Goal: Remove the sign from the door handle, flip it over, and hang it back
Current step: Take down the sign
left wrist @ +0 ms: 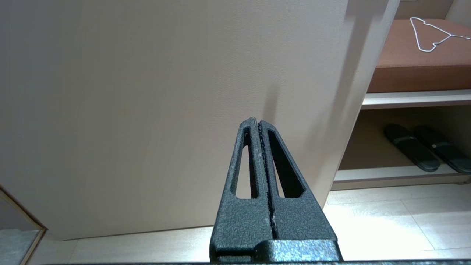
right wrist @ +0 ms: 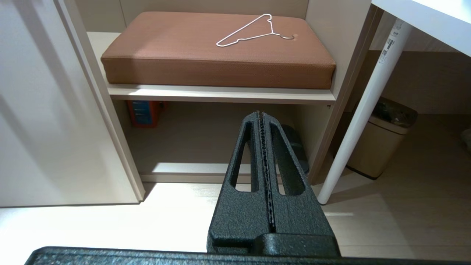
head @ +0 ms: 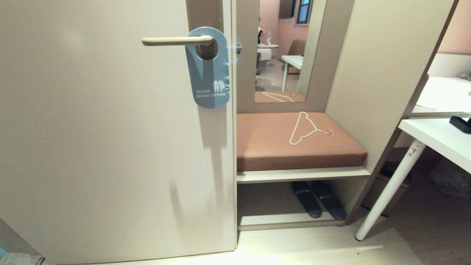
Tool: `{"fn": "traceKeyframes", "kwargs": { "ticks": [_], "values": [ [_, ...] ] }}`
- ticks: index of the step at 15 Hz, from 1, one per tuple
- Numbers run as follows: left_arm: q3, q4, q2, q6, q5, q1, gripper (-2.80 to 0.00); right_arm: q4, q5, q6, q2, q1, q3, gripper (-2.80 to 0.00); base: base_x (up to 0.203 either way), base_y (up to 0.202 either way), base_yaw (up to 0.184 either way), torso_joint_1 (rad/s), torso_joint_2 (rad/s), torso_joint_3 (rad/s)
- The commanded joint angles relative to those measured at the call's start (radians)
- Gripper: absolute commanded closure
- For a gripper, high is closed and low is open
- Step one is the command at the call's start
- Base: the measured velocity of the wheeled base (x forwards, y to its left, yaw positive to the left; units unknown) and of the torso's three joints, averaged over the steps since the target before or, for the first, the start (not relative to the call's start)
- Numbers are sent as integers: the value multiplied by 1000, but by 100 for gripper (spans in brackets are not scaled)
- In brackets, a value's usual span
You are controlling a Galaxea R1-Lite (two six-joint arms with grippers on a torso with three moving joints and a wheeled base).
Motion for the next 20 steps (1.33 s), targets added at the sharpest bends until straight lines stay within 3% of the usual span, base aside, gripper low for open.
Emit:
{"fn": "traceKeyframes", "kwargs": {
  "ticks": [1,17,20],
  "values": [
    [0,0,1,-1,0,0,0,0,0,-1,2,0,0,0,0,0,0,0,0,0],
    [0,-1,1,-4,2,0,0,1,0,-1,2,0,0,0,0,0,0,0,0,0],
    [0,-1,1,-4,3,0,0,1,0,-1,2,0,0,0,-1,128,-1,3,0,1]
  ]
}}
